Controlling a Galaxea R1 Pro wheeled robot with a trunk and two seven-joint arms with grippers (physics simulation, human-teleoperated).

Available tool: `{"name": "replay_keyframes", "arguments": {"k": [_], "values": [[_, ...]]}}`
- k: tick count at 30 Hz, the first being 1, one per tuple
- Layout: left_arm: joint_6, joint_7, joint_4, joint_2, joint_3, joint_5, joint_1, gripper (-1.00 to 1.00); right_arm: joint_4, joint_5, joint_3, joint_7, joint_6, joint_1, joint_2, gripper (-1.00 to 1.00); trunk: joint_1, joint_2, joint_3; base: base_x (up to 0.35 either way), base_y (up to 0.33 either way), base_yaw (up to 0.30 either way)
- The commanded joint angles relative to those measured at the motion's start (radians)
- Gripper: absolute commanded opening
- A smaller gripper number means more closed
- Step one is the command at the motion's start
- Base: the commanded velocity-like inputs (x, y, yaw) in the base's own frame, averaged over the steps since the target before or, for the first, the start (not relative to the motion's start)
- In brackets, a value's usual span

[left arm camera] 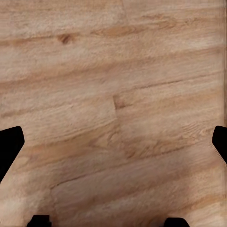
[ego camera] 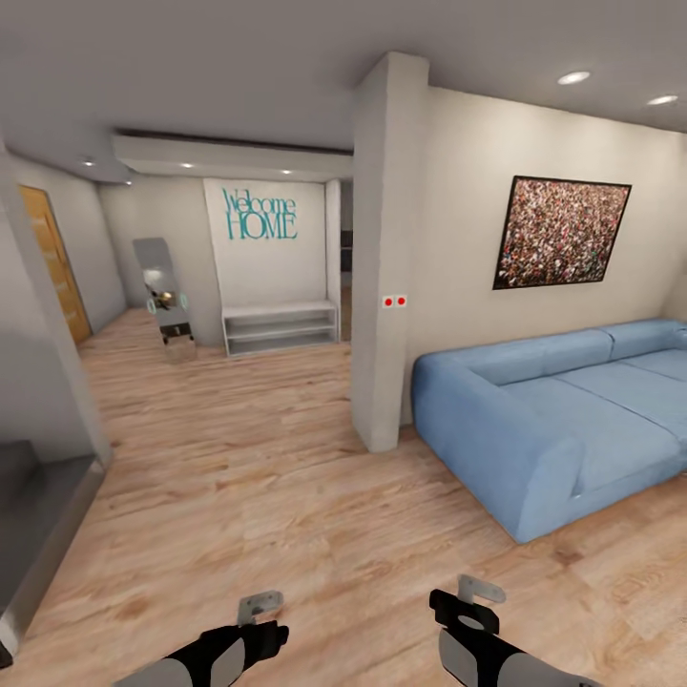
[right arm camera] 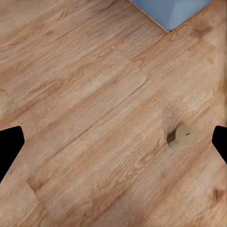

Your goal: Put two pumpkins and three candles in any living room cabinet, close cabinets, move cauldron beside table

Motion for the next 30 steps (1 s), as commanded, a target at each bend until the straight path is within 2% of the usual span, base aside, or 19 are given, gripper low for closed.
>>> {"name": "replay_keyframes", "arguments": {"k": [1, 15, 22, 30], "values": [[0.006, -0.001, -0.002, 0.0, 0.009, -0.01, 0.0, 1.0, -0.001, -0.011, 0.008, -0.003, -0.004, -0.001, 0.0, 1.0, 0.001, -0.002, -0.002, 0.33, 0.0, -0.272], [0.006, -0.001, -0.002, 0.0, 0.009, -0.01, 0.0, 1.0, -0.001, -0.011, 0.008, -0.003, -0.004, 0.0, -0.001, 1.0, 0.001, -0.002, -0.002, 0.331, 0.048, -0.272], [0.007, -0.001, -0.002, 0.0, 0.009, -0.01, 0.0, 1.0, -0.001, -0.011, 0.008, -0.003, -0.004, 0.0, -0.001, 1.0, 0.001, -0.002, -0.002, 0.279, 0.227, -0.272], [0.007, 0.0, -0.002, 0.0, 0.009, -0.01, 0.0, 1.0, -0.001, -0.011, 0.007, -0.003, -0.004, 0.0, -0.002, 1.0, 0.001, -0.002, -0.002, 0.162, 0.294, -0.272]]}}
